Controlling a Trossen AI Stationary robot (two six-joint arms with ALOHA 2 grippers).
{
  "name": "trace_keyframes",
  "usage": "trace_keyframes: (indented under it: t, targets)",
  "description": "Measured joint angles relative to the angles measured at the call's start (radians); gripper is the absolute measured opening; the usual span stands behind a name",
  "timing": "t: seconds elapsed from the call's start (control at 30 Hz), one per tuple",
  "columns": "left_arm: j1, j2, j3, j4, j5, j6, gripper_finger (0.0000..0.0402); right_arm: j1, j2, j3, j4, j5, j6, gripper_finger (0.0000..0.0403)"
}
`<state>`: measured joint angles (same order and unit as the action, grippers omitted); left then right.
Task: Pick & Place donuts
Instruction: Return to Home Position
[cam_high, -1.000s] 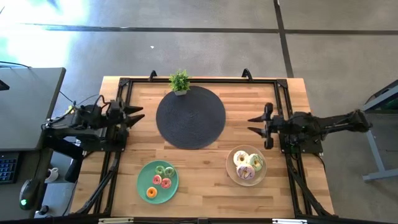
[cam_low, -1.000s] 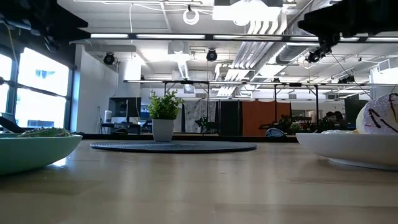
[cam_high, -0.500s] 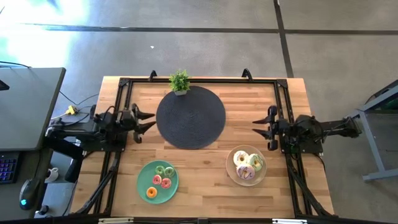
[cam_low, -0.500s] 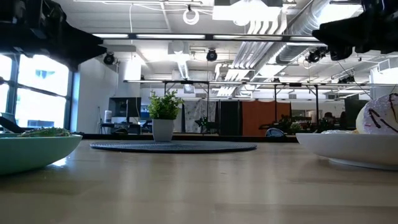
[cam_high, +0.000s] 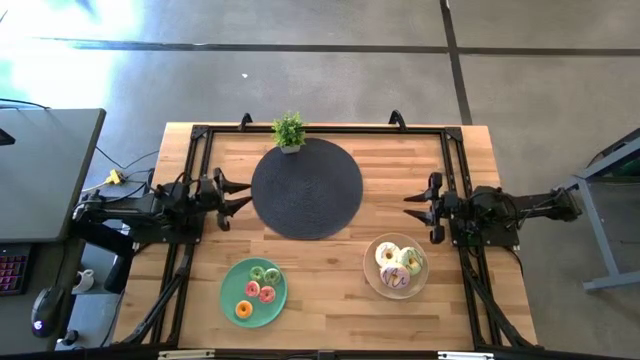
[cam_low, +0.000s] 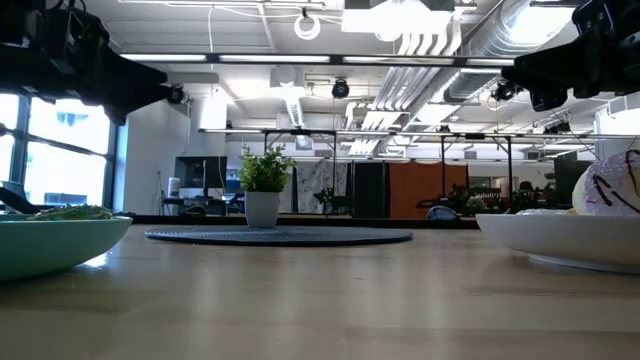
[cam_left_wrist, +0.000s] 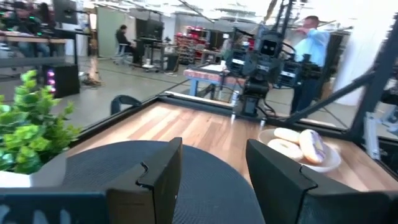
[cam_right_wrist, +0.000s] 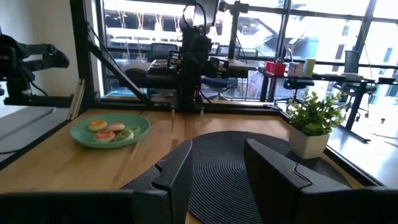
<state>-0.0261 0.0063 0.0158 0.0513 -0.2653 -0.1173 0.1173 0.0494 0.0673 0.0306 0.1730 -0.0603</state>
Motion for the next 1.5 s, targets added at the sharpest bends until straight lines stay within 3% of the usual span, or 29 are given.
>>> trace_keyframes:
  t: [0.23, 0.93, 1.2, 1.5]
  targets:
    - [0.0, 0.0, -0.001, 0.001, -0.038, 0.0, 0.0177, 0.0, 0.001, -0.057, 0.038, 0.001, -0.014, 0.014]
    - [0.0, 0.001, -0.002, 0.001, -0.039, 0.0, 0.0177, 0.0, 0.003, -0.056, 0.016, 0.013, -0.032, 0.014]
    - [0.0, 0.001, -0.002, 0.001, -0.039, 0.0, 0.0177, 0.0, 0.003, -0.057, 0.025, 0.023, 0.1, 0.014]
    - [0.0, 0.001, -0.002, 0.001, -0.039, 0.0, 0.0177, 0.0, 0.003, -0.057, 0.03, 0.029, 0.105, 0.014]
